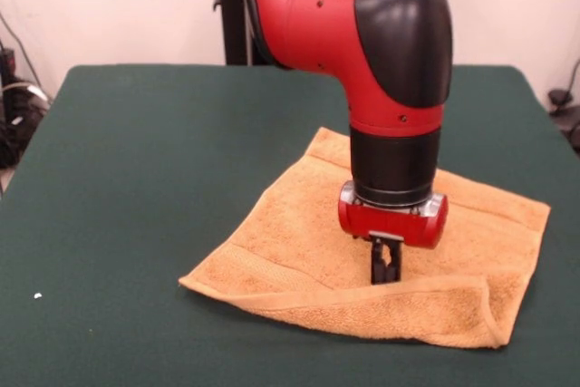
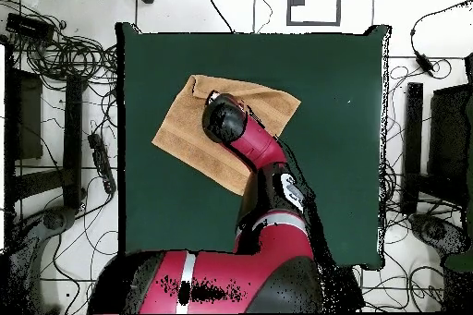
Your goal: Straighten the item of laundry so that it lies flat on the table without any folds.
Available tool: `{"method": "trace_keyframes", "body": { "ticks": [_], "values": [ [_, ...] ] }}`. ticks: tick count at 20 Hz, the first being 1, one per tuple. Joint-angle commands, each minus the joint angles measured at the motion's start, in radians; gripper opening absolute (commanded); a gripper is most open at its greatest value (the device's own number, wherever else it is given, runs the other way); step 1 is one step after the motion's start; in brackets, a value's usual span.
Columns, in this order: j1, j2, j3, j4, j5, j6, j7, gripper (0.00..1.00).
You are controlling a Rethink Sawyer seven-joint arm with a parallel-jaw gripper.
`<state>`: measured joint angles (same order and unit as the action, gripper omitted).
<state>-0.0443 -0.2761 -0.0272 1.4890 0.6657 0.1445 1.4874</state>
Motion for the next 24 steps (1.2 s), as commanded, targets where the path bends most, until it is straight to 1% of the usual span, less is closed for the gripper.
{"method": "trace_keyframes", "body": {
  "ticks": [1, 3, 6, 9, 11, 19, 24],
  "values": [
    [-0.011, 0.084, 0.203, -0.008, -0.001, -0.154, 0.292, 1.00],
    [-0.013, 0.083, 0.209, -0.004, -0.011, -0.181, 0.302, 1.00],
    [0.001, 0.083, 0.193, -0.007, 0.000, -0.184, 0.307, 1.00],
    [0.026, 0.079, 0.158, -0.017, 0.037, -0.129, 0.296, 1.00],
    [0.025, 0.078, 0.162, -0.015, 0.042, -0.127, 0.298, 1.00],
    [0.015, 0.089, 0.179, -0.043, 0.030, -0.152, 0.287, 1.00],
    [0.010, 0.061, 0.128, -0.063, 0.014, -0.122, 0.243, 1.00]
  ]
}}
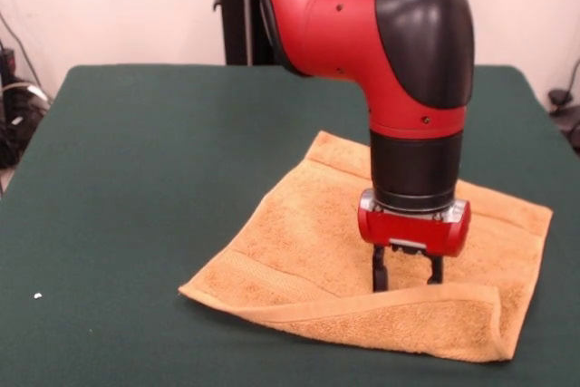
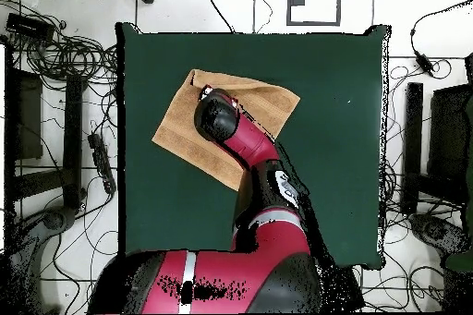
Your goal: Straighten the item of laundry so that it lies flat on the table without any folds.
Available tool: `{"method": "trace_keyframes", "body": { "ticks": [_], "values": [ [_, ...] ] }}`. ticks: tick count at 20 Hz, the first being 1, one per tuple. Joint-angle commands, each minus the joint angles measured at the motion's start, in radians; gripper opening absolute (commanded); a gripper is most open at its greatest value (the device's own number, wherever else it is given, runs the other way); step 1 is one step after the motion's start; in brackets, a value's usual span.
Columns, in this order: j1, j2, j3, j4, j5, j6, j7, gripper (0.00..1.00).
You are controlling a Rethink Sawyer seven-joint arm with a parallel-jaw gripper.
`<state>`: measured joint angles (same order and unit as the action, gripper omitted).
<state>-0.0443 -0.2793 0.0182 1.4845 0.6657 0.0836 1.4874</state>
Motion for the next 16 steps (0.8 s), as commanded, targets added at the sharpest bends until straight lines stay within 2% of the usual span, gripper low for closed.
{"method": "trace_keyframes", "body": {
  "ticks": [1, 8, 16],
  "values": [
    [0.007, 0.051, 0.070, -0.061, 0.010, -0.039, 0.230, 1.00],
    [-0.015, 0.008, 0.004, -0.127, -0.015, 0.078, 0.162, 1.00],
    [-0.084, 0.005, 0.022, -0.178, -0.088, 0.126, 0.090, 1.00]
  ]
}}
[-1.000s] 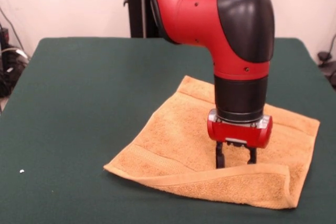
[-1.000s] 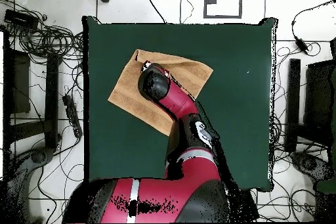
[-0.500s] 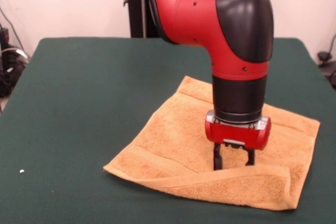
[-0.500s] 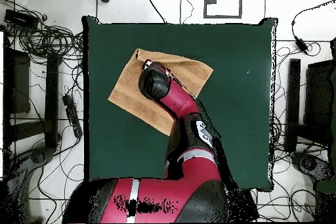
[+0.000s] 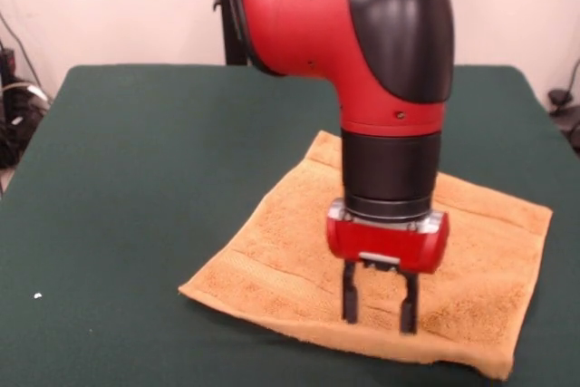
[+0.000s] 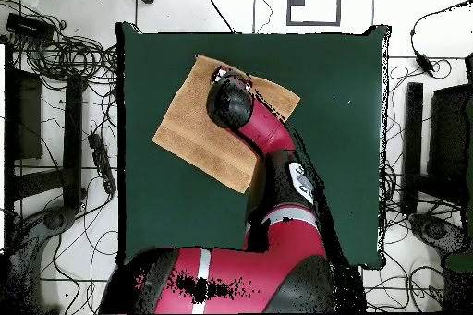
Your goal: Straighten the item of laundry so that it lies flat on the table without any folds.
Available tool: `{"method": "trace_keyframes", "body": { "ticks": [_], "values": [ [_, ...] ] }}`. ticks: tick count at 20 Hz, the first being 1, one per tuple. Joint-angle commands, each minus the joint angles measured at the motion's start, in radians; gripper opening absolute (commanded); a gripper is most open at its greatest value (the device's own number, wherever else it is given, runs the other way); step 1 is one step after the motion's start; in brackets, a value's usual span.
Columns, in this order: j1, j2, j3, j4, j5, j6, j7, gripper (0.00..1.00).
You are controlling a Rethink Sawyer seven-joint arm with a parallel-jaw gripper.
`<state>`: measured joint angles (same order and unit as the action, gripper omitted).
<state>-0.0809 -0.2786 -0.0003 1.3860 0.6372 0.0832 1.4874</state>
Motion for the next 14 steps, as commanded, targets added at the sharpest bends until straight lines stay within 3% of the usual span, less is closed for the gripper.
{"method": "trace_keyframes", "body": {
  "ticks": [1, 14],
  "values": [
    [-0.057, 0.006, 0.046, -0.087, -0.070, 0.130, 0.084, 1.00],
    [-0.104, -0.024, 0.035, -0.119, -0.168, 0.212, 0.096, 1.00]
  ]
}}
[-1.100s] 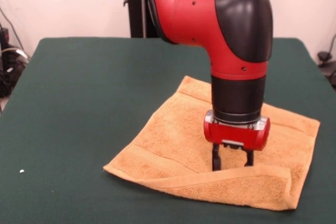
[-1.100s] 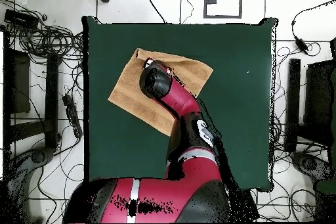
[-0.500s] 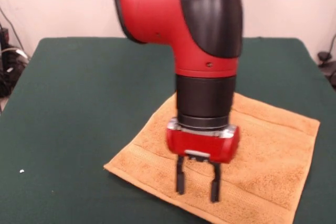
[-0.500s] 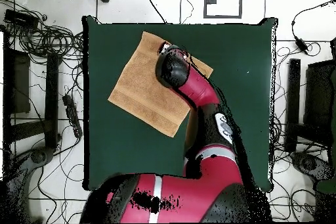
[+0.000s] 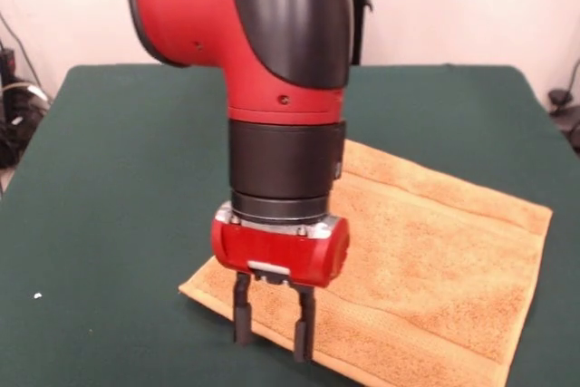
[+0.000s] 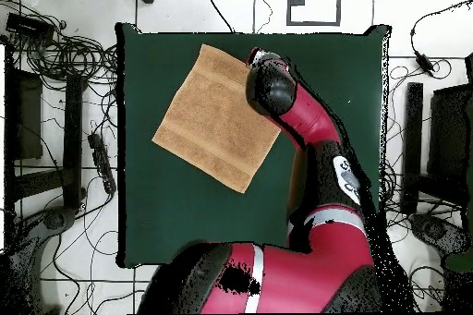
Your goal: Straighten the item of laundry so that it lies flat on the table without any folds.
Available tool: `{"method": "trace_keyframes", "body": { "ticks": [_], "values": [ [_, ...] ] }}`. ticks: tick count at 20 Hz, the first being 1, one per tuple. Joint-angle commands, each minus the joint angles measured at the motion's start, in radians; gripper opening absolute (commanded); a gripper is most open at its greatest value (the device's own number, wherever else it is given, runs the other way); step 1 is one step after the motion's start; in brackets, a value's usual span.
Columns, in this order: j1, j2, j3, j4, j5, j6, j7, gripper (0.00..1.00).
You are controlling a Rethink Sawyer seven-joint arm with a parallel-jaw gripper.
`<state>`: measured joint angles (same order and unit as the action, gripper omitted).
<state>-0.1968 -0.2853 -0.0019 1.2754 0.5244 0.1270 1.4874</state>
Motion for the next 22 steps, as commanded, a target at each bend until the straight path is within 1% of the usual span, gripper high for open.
{"method": "trace_keyframes", "body": {
  "ticks": [1, 6, 11, 14, 16, 19, 20, 22],
  "values": [
    [0.015, -0.034, 0.025, 0.012, -0.060, 0.179, 0.109, 1.00],
    [0.035, -0.117, -0.025, 0.110, -0.070, 0.254, 0.161, 1.00],
    [0.067, -0.178, -0.078, 0.169, -0.078, 0.317, 0.216, 1.00],
    [0.091, -0.213, -0.121, 0.187, -0.081, 0.376, 0.234, 1.00],
    [0.103, -0.216, -0.147, 0.178, -0.088, 0.419, 0.238, 1.00],
    [0.103, -0.225, -0.155, 0.172, -0.096, 0.465, 0.223, 1.00],
    [0.102, -0.228, -0.157, 0.170, -0.099, 0.471, 0.215, 0.00],
    [0.101, -0.231, -0.156, 0.166, -0.105, 0.483, 0.207, 0.00]
  ]
}}
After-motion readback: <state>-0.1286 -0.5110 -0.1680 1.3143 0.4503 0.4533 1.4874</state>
